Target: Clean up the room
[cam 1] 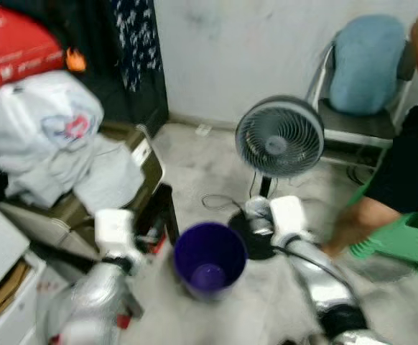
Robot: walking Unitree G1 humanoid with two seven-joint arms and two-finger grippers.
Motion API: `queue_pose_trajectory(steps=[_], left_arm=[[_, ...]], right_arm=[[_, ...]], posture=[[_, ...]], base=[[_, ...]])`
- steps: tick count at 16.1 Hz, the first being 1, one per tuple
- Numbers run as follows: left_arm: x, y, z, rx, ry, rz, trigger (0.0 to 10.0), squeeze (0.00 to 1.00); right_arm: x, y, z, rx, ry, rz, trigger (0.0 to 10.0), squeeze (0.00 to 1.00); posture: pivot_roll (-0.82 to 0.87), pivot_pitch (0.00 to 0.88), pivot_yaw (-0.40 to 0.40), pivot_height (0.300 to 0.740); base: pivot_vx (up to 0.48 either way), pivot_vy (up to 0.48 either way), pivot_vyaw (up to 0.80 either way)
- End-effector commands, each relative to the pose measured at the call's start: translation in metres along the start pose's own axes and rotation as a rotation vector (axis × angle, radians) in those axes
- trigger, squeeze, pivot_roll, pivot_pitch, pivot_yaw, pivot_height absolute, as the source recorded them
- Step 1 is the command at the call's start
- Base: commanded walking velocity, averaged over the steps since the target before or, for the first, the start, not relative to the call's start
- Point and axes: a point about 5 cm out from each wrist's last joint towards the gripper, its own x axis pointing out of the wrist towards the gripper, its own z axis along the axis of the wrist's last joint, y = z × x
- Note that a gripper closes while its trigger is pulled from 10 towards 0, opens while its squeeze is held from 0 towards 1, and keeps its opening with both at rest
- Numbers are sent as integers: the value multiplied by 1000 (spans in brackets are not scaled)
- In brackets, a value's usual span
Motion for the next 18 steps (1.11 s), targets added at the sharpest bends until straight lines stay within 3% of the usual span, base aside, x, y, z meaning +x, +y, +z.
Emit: queue_pose_trajectory(steps=[1, 5, 9, 12, 16, 18], left_arm=[[-3, 10, 3, 23, 6, 25, 10000, 0], [-2, 11, 4, 33, 2, 40, 10000, 0], [1, 28, 7, 103, 19, 150, 10000, 0], [5, 52, 9, 167, 59, 197, 10000, 0], [3, 64, 9, 197, 80, 212, 10000, 0], [4, 63, 7, 204, 93, 187, 10000, 0]], right_arm=[[3, 9, 9, 15, -24, 15, 10000, 0], [4, 9, 9, 12, -17, 20, 10000, 0], [10, 19, 15, 18, -18, 36, 10000, 0], [17, 42, 19, 53, -5, 65, 10000, 0], [21, 51, 22, 77, 0, 74, 10000, 0], [21, 49, 19, 73, 7, 62, 10000, 0]], posture=[[-71, 0, -3, 740], [-67, 0, -5, 740], [-58, 0, 3, 740], [-45, 0, 15, 740], [-34, 0, 34, 740], [-38, 0, 45, 740]], base=[[360, 0, 0], [87, 0, 0], [0, 0, 0], [0, 0, 717], [0, 0, 795], [0, 0, 691]])
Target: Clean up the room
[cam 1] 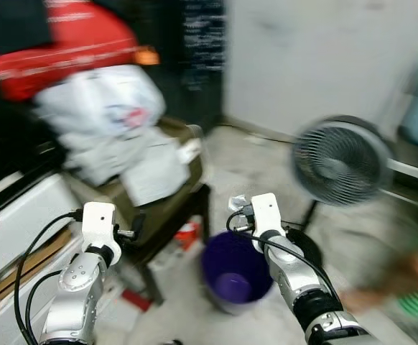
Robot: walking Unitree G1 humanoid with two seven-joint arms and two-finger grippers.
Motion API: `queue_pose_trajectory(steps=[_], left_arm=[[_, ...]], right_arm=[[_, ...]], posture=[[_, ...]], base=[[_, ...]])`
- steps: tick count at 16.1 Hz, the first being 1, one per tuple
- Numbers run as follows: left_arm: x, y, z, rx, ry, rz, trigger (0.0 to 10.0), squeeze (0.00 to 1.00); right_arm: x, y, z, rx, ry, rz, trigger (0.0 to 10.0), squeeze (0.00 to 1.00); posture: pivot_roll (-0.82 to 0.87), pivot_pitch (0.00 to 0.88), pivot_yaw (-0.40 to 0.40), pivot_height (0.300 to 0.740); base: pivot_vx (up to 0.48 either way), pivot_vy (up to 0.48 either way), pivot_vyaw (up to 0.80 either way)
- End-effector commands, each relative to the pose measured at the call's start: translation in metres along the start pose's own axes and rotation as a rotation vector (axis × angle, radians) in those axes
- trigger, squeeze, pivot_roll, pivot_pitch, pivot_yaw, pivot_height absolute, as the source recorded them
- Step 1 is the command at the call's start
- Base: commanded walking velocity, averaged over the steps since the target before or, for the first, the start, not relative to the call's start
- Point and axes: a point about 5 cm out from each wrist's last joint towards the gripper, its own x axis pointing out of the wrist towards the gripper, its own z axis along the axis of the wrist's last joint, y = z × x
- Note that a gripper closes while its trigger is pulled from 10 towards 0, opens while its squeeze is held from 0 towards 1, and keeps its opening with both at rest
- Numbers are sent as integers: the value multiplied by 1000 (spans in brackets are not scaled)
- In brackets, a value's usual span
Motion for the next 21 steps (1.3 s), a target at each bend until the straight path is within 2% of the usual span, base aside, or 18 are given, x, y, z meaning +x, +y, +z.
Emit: queue_pose_trajectory(steps=[1, 7, 14, 17, 21], left_arm=[[2, -3, 2, 22, -5, -32, 10000, 0], [8, -16, -4, 61, 28, -117, 10000, 0], [0, -3, -12, 88, 69, -153, 10000, 0], [1, -6, -19, 109, 101, -178, 10000, 0], [1, -14, -26, 162, 137, -250, 10000, 0]], right_arm=[[1, -5, 1, 10, 0, -22, 10000, 0], [3, 1, -5, 28, 45, -51, 10000, 0], [-1, 17, -19, 98, 88, -94, 10000, 0], [0, 26, -21, 96, 114, -84, 10000, 0], [-2, 16, -34, 200, 216, -210, 10000, 0]], posture=[[-41, 0, 49, 740], [-39, 0, 60, 740], [-17, 0, 139, 740], [-11, 0, 156, 740], [1, 0, 165, 740]], base=[[0, 0, 0], [0, 0, 0], [0, 0, 0], [0, 0, 0], [0, 0, 0]])
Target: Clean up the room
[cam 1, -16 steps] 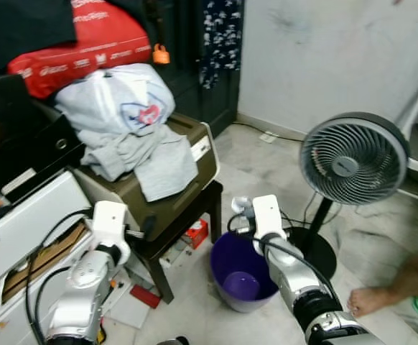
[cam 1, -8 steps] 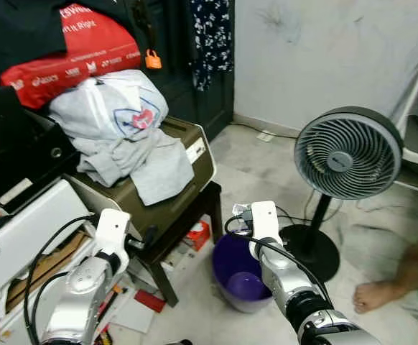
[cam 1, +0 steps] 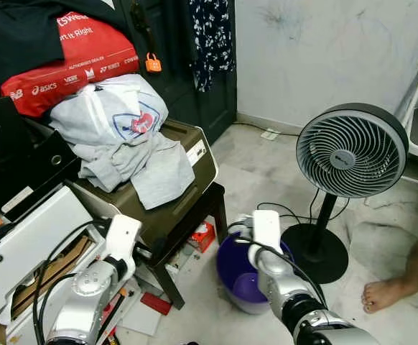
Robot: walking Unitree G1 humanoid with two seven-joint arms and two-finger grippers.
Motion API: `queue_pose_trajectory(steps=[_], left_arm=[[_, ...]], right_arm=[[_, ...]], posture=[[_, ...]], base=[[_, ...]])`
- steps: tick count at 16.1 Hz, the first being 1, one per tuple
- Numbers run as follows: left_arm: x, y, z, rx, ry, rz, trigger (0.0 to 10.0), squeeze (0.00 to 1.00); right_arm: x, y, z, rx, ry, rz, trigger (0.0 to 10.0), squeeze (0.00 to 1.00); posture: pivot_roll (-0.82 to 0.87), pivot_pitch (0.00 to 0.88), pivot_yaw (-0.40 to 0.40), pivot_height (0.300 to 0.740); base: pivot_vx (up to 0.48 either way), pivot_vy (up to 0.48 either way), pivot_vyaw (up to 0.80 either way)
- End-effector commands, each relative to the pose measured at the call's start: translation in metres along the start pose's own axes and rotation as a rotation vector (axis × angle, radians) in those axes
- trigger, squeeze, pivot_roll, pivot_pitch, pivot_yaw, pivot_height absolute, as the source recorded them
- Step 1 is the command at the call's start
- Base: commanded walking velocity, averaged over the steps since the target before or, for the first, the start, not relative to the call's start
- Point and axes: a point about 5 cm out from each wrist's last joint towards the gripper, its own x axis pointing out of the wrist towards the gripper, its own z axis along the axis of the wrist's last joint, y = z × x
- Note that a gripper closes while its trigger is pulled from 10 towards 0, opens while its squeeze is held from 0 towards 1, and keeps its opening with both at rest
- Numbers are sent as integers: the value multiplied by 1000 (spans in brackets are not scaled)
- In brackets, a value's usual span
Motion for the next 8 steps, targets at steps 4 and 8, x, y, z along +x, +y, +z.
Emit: queue_pose_trajectory(steps=[4, 8], left_arm=[[0, 4, -2, 48, 18, -51, 10000, 0], [15, -2, 9, 37, -21, -76, 10000, 0]], right_arm=[[2, 3, 4, 30, 28, -7, 10000, 0], [6, -4, 20, 46, -13, -17, 10000, 0]], posture=[[-11, 0, 169, 740], [-45, 0, 153, 740]], base=[[0, 0, 0], [81, 0, 0]])
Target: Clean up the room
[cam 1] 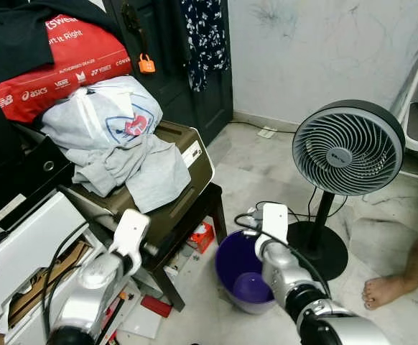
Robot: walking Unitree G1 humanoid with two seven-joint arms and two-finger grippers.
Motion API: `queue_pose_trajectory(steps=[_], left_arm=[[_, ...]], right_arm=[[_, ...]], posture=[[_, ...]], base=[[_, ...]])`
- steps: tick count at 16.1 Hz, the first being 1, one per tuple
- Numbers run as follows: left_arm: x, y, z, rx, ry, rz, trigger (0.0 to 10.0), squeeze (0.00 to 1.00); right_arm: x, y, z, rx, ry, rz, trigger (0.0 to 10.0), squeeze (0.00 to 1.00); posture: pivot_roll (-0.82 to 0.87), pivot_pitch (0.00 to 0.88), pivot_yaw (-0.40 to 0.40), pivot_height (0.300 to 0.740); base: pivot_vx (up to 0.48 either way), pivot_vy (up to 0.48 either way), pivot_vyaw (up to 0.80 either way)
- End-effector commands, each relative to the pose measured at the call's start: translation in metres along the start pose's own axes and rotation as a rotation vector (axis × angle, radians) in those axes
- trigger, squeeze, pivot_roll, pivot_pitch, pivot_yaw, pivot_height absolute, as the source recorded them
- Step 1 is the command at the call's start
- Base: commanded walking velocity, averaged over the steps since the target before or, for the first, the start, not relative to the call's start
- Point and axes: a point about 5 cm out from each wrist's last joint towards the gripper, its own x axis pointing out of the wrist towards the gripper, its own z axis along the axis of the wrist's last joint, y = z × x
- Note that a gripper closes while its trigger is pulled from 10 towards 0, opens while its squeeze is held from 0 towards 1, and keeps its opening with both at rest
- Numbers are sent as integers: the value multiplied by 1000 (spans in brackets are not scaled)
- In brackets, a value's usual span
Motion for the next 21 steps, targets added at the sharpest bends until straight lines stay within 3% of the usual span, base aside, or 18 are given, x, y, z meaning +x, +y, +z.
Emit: queue_pose_trajectory(steps=[1, 12, 16, 21], left_arm=[[1, 2, -2, 6, 8, 7, 10000, 0], [25, -5, 7, -22, -52, 22, 10000, 0], [28, -10, 0, -40, -35, 46, 10000, 0], [32, -4, -8, -61, 17, 101, 10000, 0]], right_arm=[[1, 4, 5, 11, -2, 11, 10000, 0], [5, -6, 19, -34, -34, -9, 10000, 0], [4, -7, 10, -48, -2, -2, 10000, 0], [1, -6, -6, -51, 73, 9, 10000, 0]], posture=[[-50, 0, 149, 740], [-96, 0, 82, 740], [-98, 0, 67, 740], [-110, 0, 50, 740]], base=[[341, 0, 0], [388, 0, 0], [0, 0, 0], [0, 0, 0]])
